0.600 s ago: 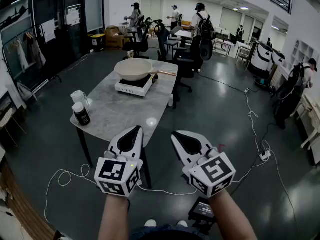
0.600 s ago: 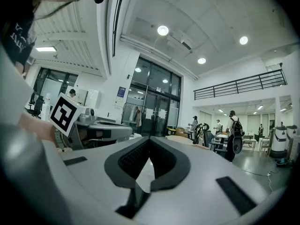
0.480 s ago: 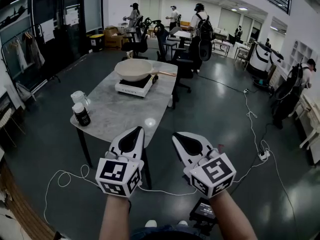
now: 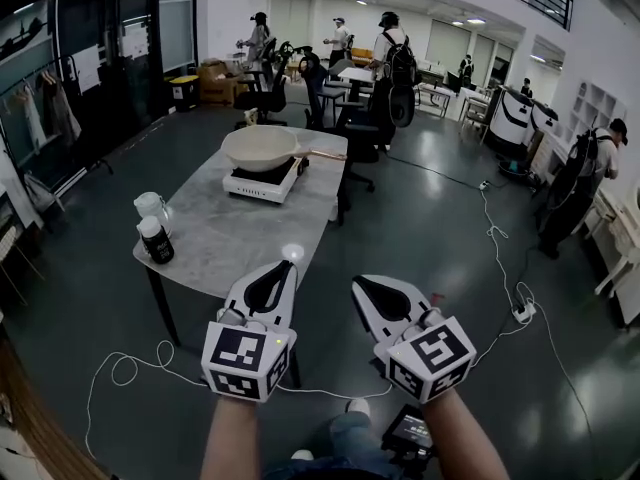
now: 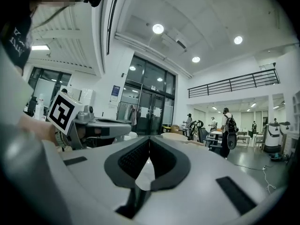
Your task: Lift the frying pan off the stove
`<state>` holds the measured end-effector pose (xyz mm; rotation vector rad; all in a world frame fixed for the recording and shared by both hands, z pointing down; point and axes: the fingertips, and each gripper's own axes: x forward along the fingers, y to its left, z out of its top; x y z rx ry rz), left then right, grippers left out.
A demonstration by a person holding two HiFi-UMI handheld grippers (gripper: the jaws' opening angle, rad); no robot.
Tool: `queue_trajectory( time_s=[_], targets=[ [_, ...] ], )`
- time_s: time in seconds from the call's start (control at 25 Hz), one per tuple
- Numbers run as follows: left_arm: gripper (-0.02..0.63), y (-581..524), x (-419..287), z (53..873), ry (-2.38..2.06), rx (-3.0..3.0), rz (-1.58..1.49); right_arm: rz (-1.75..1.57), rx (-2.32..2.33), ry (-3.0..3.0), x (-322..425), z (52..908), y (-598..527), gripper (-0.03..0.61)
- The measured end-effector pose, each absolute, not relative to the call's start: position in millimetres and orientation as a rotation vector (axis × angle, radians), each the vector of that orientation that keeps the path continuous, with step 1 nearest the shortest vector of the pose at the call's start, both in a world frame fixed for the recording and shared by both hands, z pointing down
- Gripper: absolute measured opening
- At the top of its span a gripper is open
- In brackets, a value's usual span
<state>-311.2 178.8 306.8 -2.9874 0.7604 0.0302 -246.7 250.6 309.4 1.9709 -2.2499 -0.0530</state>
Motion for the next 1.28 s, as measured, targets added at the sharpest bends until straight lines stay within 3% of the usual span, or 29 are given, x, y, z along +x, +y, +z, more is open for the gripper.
queue_trajectory(
  time_s=[0.32, 0.8, 1.28],
  targets=[
    [0.014, 140.5, -238.2, 318.9, 0.791, -2.981, -0.149, -0.119, 1.959, -2.315, -181.1, 315.4, 208.3, 0.026],
    [0.012, 66.8, -105.8, 302.2, 0.915, -3.024, 0.035, -0.114, 1.671, -2.47, -53.2, 303.6, 131.0, 0.048],
    [0.012, 18.8, -55.0, 337.7, 1.137, -3.066, 0.007, 0.049, 1.665, -2.577, 9.1, 335.5, 77.9, 0.029]
  ],
)
